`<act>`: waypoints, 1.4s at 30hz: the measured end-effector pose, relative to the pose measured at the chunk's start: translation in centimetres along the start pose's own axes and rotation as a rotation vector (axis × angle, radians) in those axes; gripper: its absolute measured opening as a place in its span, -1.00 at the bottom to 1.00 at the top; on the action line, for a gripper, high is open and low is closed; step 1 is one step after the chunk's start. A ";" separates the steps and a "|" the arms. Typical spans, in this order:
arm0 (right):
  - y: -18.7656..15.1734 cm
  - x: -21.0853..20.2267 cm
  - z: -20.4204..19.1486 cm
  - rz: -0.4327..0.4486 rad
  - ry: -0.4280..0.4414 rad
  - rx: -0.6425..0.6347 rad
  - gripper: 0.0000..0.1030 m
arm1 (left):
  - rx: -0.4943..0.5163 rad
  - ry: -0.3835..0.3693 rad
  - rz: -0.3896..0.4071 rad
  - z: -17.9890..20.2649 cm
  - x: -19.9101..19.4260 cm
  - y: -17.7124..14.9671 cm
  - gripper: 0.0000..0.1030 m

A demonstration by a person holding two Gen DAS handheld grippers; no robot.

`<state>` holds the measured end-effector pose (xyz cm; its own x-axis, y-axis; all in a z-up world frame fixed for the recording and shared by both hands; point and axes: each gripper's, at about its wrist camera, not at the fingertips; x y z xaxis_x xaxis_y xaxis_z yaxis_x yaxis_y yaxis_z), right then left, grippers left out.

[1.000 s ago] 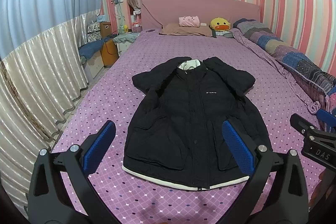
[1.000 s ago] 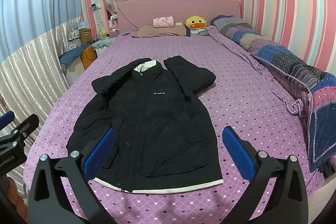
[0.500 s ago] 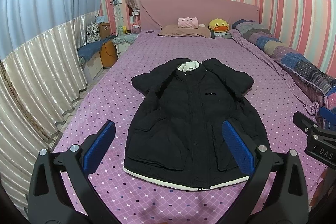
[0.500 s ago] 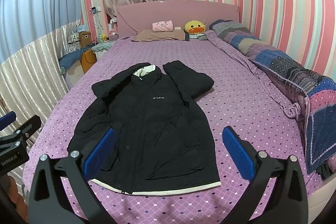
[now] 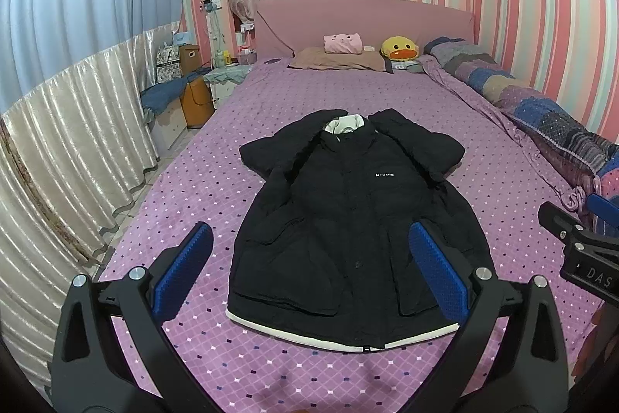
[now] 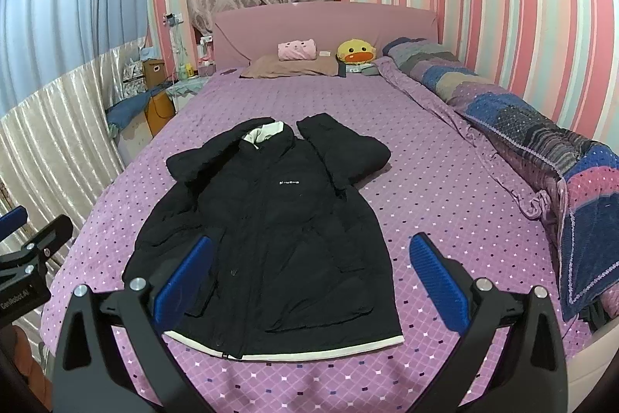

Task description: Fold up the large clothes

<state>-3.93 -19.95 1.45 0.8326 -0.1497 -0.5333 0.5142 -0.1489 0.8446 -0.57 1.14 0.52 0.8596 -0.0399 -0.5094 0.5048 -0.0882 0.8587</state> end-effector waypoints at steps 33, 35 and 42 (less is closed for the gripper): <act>1.1 -0.1 0.9 0.033 -0.020 0.000 0.97 | 0.000 -0.016 0.024 -0.1 -0.2 0.4 0.94; 1.1 0.0 1.0 0.033 -0.022 -0.001 0.97 | -0.001 -0.015 0.025 -0.2 -0.2 0.4 0.94; 1.1 0.0 1.0 0.041 -0.025 -0.001 0.97 | -0.011 -0.012 0.028 -0.5 -0.1 0.4 0.94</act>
Point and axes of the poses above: each gripper's, at about its wrist camera, not at the fingertips, and x roughly the way its jaws point, z to its right, y to its top, and after that the axes turned 5 degrees about z, right-handed
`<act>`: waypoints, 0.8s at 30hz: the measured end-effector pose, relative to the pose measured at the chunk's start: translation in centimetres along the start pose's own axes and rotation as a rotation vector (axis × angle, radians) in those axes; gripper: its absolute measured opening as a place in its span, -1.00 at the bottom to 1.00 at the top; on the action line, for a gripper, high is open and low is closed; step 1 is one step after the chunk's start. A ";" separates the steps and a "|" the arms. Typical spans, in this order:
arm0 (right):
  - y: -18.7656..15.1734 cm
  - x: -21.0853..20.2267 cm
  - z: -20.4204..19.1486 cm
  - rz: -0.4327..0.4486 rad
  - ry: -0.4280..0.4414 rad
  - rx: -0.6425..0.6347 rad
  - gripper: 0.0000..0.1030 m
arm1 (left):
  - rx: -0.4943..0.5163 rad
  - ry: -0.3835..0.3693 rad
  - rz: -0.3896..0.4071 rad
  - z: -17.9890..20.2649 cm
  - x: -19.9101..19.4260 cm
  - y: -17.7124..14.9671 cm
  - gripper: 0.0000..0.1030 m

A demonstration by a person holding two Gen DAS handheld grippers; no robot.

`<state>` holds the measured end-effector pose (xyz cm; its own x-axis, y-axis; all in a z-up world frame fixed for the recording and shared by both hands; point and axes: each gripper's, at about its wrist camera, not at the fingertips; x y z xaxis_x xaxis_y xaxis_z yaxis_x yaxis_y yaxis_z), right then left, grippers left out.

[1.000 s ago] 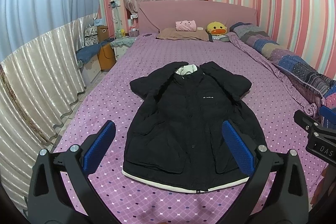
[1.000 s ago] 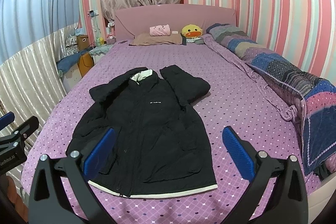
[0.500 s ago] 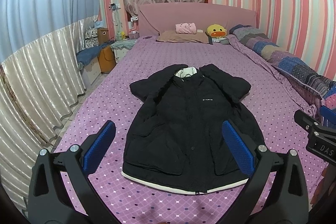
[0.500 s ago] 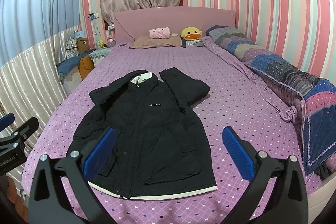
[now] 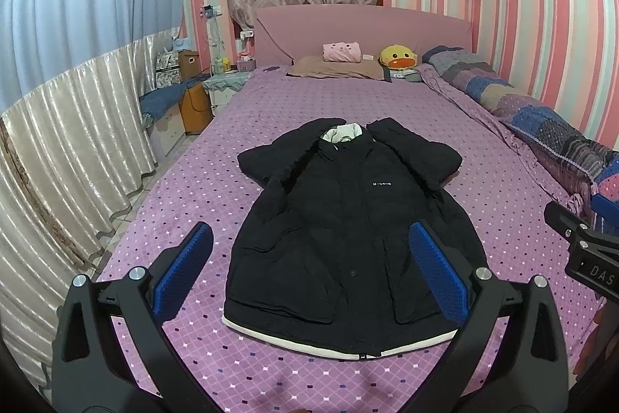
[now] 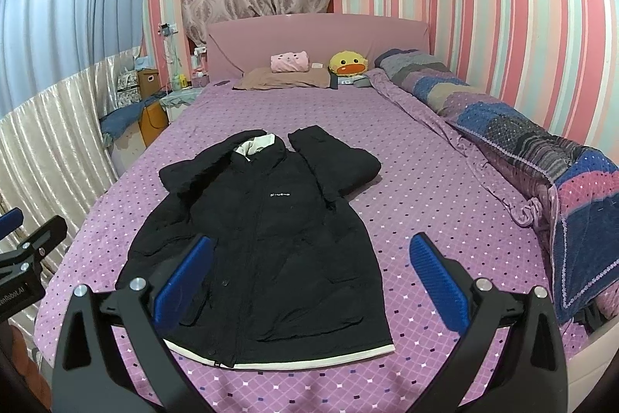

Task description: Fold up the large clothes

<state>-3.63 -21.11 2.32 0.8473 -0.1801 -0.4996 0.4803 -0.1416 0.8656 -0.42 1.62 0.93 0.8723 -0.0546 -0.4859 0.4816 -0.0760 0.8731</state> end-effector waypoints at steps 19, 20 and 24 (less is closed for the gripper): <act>-0.7 -0.9 0.4 0.038 -0.001 0.009 0.97 | 0.003 -0.011 0.023 -0.1 -1.3 -0.2 0.94; -0.9 -1.1 0.3 0.046 0.003 0.005 0.97 | 0.003 -0.012 0.025 -0.2 -1.5 -0.3 0.94; -1.5 -1.7 -0.4 0.089 0.022 -0.002 0.97 | 0.006 -0.015 0.048 -0.5 -2.3 -1.0 0.94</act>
Point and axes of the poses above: each gripper's, at about its wrist camera, not at the fingertips, and x roughly the way its jaws point, z to its right, y to its top, and after that the axes turned 5 degrees about z, right-handed
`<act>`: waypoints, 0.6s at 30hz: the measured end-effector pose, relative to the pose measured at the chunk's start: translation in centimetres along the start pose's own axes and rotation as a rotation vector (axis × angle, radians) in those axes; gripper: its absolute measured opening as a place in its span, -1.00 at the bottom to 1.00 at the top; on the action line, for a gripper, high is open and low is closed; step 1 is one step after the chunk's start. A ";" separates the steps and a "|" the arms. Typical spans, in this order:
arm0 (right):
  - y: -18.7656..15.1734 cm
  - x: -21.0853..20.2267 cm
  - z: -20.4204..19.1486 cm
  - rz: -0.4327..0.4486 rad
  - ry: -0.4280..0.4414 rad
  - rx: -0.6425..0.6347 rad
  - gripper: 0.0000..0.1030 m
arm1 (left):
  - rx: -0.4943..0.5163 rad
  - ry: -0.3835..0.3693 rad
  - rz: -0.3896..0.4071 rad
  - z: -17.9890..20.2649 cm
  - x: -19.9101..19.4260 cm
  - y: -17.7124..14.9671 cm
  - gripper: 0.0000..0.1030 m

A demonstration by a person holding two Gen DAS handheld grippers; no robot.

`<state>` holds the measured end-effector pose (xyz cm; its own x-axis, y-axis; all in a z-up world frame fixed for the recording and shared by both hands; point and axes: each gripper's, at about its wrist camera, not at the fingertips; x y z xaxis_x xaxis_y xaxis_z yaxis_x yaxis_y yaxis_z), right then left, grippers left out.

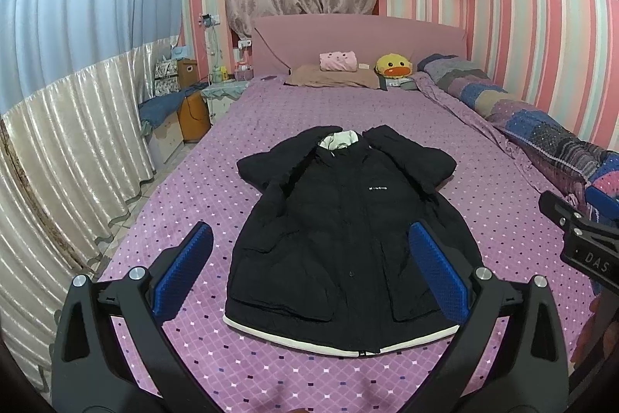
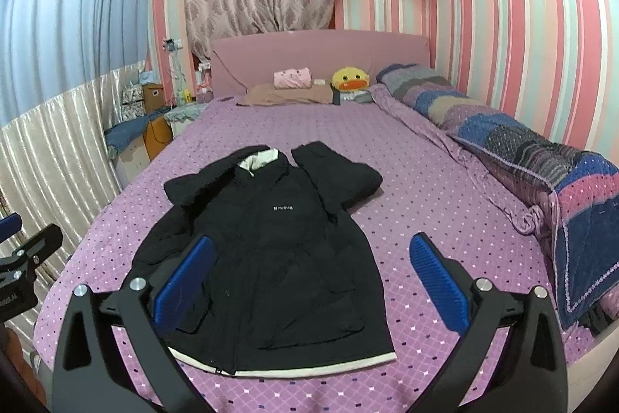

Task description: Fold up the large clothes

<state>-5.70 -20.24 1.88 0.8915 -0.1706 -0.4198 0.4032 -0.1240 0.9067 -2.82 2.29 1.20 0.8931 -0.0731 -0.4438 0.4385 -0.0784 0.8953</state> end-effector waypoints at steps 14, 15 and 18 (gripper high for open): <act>-2.0 2.5 -2.0 0.123 0.052 -0.056 0.97 | -0.003 0.079 0.114 -1.8 -0.1 -1.5 0.94; -2.1 2.8 -2.0 0.124 0.060 -0.052 0.97 | -0.011 0.077 0.110 -2.0 0.3 -1.5 0.94; -2.0 5.6 -2.6 0.116 0.074 -0.066 0.97 | -0.030 0.087 0.114 -2.9 2.2 -1.2 0.94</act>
Point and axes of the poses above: each gripper's, at about its wrist camera, not at the fingertips, and x roughly the way its jaws point, z to its right, y to its top, and after that the axes turned 5 degrees about z, right-handed
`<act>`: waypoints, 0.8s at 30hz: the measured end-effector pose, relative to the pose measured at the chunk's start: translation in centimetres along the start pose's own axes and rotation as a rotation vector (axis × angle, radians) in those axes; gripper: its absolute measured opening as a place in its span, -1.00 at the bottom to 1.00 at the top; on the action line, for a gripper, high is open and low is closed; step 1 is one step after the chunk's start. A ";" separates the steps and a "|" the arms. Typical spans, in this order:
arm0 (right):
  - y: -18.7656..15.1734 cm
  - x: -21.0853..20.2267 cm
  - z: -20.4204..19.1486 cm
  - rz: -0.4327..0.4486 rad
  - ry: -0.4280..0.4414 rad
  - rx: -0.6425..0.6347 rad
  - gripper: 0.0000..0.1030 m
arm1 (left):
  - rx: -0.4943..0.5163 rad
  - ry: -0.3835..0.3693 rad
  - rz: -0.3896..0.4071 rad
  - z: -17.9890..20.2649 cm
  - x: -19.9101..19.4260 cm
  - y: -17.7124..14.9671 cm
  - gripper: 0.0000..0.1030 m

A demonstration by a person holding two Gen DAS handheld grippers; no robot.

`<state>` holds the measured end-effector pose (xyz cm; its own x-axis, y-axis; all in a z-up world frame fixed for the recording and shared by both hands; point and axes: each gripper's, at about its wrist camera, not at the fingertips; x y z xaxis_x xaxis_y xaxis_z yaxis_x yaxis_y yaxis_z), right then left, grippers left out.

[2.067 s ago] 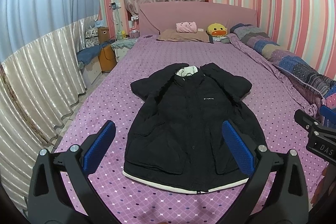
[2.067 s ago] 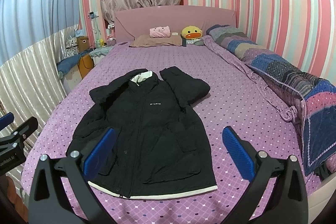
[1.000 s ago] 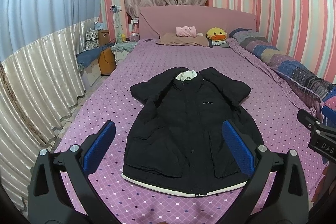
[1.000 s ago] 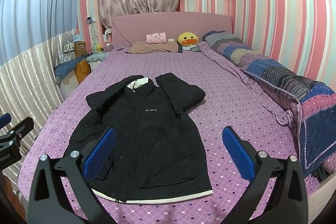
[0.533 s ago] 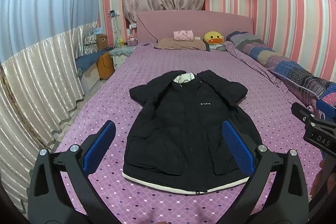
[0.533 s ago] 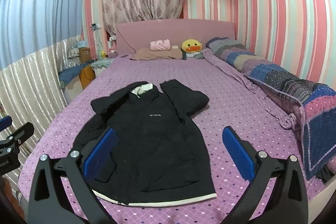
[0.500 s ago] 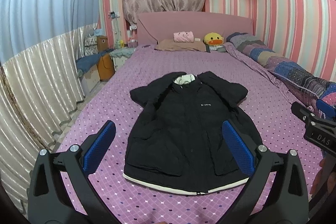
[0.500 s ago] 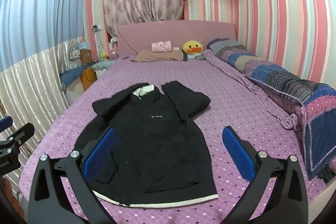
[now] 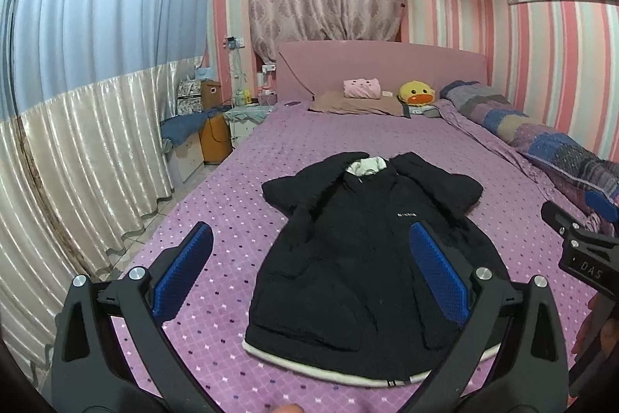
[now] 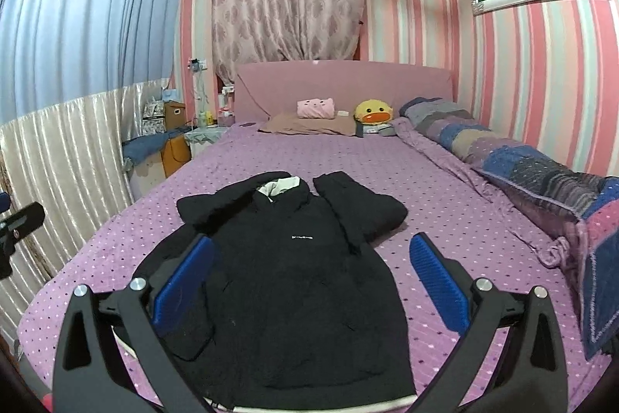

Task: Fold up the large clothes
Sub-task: 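Lower both tools onto the black jacket's front panels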

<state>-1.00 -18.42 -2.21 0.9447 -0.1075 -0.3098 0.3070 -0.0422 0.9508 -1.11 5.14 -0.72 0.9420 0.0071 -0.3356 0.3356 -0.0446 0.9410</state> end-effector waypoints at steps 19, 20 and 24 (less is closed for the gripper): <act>1.5 20.9 0.8 -0.128 -0.063 -0.066 0.97 | 0.006 -0.006 -0.129 -1.6 23.0 2.4 0.94; 1.6 21.7 1.0 -0.129 -0.064 -0.065 0.97 | 0.005 -0.005 -0.127 -1.6 23.9 2.5 0.94; 1.8 25.3 1.5 -0.119 -0.093 -0.069 0.97 | 0.013 0.004 -0.140 -1.2 27.9 2.9 0.94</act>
<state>23.28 -22.70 -8.31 0.8874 -0.1978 -0.4165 0.4263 0.0079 0.9046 26.17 6.42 -7.33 0.8861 0.0182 -0.4632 0.4634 -0.0553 0.8844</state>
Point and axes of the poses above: each gripper's, at about its wrist camera, not at the fingertips, and x roughly the way its jaws point, z to its right, y to its top, and after that the axes turned 5 degrees about z, right-handed
